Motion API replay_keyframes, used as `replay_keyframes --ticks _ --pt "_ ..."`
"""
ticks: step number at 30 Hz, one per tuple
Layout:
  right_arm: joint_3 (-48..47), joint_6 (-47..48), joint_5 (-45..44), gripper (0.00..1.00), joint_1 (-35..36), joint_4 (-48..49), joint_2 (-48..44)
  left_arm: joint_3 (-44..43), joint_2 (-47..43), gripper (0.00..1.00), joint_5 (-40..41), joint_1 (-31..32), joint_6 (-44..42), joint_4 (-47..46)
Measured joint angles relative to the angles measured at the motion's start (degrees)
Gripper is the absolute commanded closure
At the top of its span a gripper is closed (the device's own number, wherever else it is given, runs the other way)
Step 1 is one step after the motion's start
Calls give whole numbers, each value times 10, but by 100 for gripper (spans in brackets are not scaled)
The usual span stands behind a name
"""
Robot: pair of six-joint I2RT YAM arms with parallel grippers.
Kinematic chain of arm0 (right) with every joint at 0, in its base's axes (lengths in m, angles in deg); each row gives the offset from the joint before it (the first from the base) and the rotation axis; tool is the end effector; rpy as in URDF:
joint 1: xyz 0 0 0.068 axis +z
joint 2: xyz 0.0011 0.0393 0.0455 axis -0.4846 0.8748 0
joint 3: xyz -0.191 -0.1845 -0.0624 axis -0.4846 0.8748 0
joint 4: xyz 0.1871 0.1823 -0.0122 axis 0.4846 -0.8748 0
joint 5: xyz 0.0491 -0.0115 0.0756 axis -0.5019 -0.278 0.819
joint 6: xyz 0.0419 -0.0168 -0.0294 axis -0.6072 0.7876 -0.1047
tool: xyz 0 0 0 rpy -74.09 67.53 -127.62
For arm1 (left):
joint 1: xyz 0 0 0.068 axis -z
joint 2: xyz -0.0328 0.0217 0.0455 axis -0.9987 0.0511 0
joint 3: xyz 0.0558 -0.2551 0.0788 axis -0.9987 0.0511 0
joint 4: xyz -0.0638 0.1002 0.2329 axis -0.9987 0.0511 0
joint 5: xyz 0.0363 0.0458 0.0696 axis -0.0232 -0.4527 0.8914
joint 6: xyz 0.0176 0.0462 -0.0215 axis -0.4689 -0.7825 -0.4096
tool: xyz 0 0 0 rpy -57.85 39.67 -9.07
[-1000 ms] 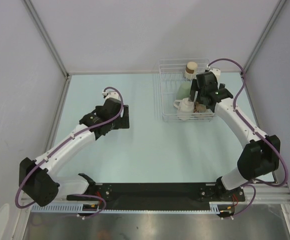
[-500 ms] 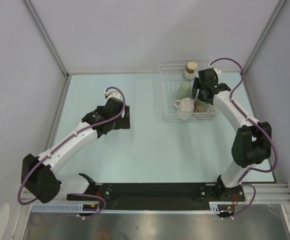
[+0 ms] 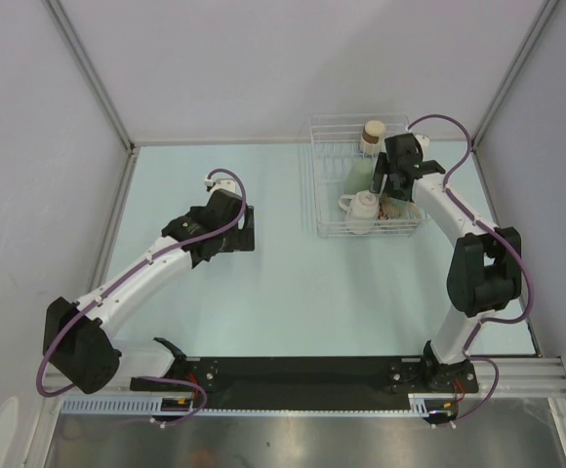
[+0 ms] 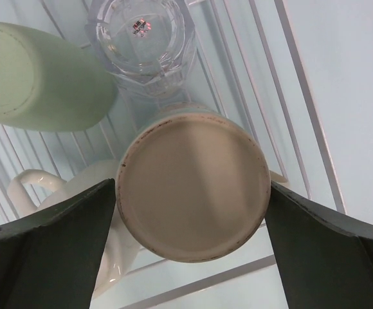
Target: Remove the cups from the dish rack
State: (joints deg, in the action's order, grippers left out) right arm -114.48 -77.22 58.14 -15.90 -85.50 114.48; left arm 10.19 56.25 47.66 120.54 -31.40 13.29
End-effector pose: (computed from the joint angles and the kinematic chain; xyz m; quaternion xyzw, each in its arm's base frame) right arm 0.3825 0.0755 0.2779 0.1261 0.9184 -0.0694 0.3686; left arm 0.2264 -0.1334 0.2860 -0.0049 0.9319 0.0023 0.3628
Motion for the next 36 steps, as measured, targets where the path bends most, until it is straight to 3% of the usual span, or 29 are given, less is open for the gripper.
replay_keyframes --ticks 6,8,11,13,17,18,20,36 --pt "0 -5 7 0 -7 6 10 0 0 0 0 0 0 0" --pt "0 -5 9 8 -9 8 14 0 0 0 0 0 0 0" --pt "0 -6 11 24 -10 13 16 0 0 0 0 0 0 0" --pt "0 -7 12 40 -10 16 16 0 0 0 0 0 0 0" --pt "1 -7 11 60 -10 21 16 0 3 0 0 0 0 0" --pt "3 -7 11 77 -10 23 15 0 5 0 0 0 0 0" --pt "5 -6 11 100 -10 27 15 0 7 0 0 0 0 0" --pt "24 -12 -2 100 -10 40 2 0 11 0 0 0 1 0"
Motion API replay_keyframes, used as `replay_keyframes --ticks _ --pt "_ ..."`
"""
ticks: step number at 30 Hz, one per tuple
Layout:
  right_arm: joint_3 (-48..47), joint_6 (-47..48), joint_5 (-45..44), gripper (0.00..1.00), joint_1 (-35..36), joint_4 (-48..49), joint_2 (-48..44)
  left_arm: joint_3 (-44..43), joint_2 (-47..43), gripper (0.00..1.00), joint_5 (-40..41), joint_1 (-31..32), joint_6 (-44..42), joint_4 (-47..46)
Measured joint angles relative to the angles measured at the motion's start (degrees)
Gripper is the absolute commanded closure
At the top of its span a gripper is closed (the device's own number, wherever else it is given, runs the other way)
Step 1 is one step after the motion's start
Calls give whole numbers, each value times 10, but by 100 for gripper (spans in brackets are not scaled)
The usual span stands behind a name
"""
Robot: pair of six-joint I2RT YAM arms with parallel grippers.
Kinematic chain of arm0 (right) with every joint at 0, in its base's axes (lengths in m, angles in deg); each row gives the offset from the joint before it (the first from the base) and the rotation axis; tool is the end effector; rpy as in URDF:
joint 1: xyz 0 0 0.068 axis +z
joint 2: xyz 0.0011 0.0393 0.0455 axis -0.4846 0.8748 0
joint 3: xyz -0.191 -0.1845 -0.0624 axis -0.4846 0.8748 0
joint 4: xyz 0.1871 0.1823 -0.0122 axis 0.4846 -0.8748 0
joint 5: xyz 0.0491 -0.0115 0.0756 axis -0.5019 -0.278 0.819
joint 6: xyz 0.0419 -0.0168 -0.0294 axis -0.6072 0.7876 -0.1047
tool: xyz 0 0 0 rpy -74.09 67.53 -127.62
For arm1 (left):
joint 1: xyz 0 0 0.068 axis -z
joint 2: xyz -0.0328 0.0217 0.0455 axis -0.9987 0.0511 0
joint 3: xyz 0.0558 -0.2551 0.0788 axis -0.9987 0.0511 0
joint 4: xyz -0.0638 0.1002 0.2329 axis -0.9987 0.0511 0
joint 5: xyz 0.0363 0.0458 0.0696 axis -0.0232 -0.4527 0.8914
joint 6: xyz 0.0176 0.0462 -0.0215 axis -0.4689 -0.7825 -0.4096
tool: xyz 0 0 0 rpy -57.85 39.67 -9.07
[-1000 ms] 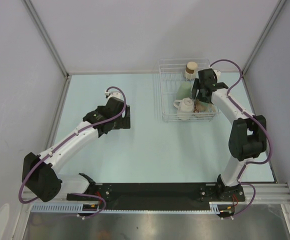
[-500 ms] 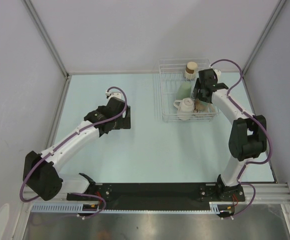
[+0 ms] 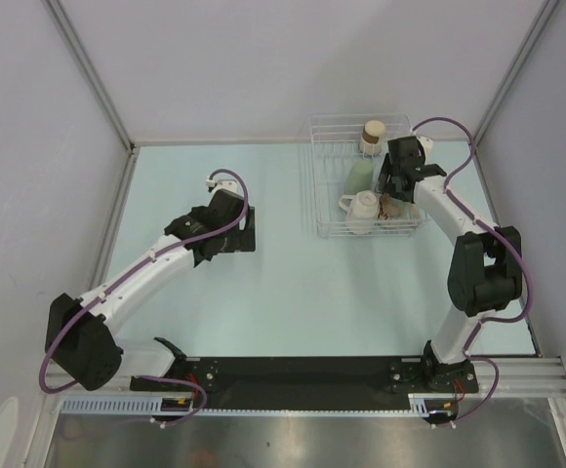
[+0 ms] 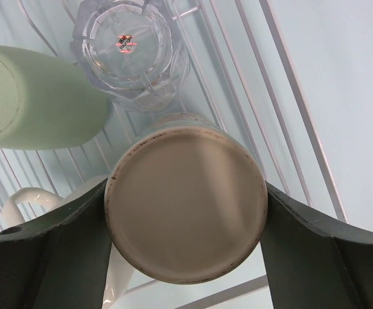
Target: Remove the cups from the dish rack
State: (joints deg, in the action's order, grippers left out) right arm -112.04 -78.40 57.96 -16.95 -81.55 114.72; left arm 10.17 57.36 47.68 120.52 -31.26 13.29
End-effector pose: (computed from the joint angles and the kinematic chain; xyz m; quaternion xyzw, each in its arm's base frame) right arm 0.3858 0.0688 0.2675 0.1460 0.9115 -0.0668 0.3786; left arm 0.2292 -0.1351 0.2813 -0.0044 0.9346 0.0070 0.3555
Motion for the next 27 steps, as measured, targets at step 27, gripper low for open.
replay_keyframes --ticks 27 --pt "-142 -2 -21 100 14 -167 -41 -16 3 0 -1 2 30 -5"
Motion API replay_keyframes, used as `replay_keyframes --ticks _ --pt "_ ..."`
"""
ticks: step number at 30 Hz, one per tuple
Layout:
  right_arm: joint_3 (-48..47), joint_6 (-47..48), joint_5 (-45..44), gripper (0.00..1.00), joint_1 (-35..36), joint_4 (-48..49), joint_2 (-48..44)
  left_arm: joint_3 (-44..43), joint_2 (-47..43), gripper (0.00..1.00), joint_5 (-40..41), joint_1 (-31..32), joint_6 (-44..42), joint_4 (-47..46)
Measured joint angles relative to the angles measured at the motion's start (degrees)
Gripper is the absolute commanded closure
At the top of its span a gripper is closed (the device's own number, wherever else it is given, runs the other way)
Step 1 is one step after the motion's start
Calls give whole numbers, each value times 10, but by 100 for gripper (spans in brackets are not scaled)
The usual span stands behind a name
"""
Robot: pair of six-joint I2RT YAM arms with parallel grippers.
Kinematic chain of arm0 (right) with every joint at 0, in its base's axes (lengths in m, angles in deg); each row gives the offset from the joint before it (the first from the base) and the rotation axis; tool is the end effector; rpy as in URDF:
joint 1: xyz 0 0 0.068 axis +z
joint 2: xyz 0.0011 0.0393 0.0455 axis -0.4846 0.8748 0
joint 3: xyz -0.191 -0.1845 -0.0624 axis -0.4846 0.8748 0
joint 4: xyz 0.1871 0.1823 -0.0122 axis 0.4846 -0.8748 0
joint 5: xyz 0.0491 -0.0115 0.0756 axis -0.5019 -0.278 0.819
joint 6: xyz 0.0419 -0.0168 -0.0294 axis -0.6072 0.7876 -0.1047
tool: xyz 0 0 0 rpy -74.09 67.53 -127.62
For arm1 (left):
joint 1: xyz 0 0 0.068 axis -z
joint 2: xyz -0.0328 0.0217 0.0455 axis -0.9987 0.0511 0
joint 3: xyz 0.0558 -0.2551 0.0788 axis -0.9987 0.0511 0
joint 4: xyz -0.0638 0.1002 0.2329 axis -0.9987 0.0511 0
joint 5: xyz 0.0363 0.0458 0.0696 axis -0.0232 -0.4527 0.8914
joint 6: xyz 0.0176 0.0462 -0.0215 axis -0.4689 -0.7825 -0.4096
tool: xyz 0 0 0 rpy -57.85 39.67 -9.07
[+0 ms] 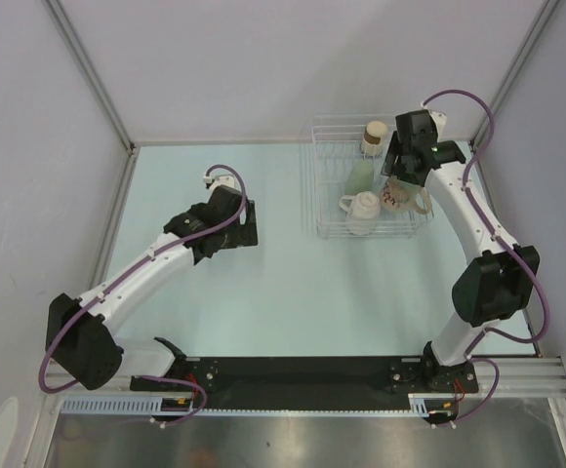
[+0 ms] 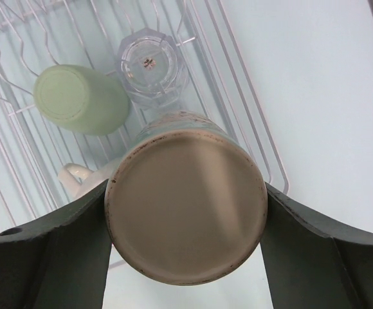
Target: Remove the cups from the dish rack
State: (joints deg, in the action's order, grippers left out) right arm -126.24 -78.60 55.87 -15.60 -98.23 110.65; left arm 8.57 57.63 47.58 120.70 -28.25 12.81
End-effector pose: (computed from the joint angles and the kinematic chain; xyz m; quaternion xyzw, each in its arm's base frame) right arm 0.3632 0.0717 0.3528 0.1451 0.9041 -0.0731 0.3952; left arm 0.2319 -0.1380 0.2895 -0.0302 0.9296 -0.0121 0.3672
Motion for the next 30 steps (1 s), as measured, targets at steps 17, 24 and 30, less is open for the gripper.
replay_keyframes --ticks 17,24,30 --pt "-52 0 35 100 37 -23 -78 -27 -2 0 -46 7 33 -28" --pt "51 -46 174 100 36 72 -201 -1 -65 0 -123 7 57 -122" --pt "152 -112 305 100 11 190 -239 40 -123 0 -208 8 94 -250"
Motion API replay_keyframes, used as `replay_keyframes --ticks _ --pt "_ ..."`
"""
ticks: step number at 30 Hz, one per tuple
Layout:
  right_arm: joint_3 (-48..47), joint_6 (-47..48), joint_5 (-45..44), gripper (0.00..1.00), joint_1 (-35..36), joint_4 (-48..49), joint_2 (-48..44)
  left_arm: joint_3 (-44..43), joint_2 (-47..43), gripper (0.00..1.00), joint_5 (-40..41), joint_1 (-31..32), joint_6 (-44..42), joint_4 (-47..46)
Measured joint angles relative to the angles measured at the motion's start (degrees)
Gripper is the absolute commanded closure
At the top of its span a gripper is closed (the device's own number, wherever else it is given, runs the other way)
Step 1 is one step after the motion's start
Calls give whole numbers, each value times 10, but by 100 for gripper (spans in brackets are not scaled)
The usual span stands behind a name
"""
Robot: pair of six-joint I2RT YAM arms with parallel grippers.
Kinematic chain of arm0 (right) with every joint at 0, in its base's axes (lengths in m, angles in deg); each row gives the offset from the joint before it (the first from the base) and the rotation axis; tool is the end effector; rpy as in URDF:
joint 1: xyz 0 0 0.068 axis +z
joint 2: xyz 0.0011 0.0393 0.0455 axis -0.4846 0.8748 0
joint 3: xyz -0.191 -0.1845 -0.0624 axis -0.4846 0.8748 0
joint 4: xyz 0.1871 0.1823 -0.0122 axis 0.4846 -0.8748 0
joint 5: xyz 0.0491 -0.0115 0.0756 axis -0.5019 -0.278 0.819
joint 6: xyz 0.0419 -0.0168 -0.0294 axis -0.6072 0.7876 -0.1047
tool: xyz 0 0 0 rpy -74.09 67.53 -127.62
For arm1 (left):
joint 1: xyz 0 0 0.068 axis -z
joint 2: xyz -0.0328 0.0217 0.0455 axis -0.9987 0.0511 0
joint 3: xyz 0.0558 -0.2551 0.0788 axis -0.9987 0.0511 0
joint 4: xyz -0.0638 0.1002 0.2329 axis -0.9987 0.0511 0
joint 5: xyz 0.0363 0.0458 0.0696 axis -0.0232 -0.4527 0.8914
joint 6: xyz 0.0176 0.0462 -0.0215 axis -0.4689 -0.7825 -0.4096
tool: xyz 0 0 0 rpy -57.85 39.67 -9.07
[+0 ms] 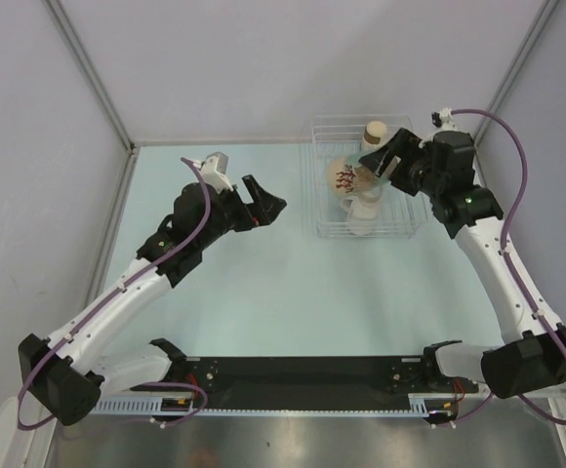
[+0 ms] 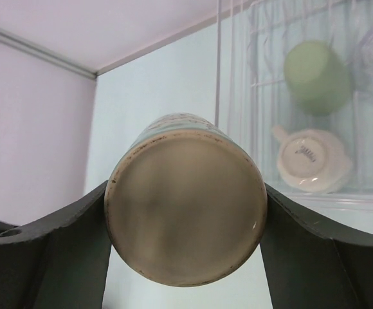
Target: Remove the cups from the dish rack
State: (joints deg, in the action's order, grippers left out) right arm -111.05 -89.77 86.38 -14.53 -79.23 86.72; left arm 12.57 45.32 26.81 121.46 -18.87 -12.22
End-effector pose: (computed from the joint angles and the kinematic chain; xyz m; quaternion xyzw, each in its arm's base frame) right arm 0.2706 0.0741 0.4215 0.1013 0.8116 0.2780 0.5038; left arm 0.2080 -0.1412 0.3547 -0.0401 0.8117 -0.3400 0.4733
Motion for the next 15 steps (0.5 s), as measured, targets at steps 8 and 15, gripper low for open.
replay_keyframes --ticks 8,15 --pt "232 -197 192 100 -88 254 -37 67 -4 0 -104 -5 80 -174" --pt "335 -390 287 100 -103 549 -39 158 -21 0 -177 -43 161 -303"
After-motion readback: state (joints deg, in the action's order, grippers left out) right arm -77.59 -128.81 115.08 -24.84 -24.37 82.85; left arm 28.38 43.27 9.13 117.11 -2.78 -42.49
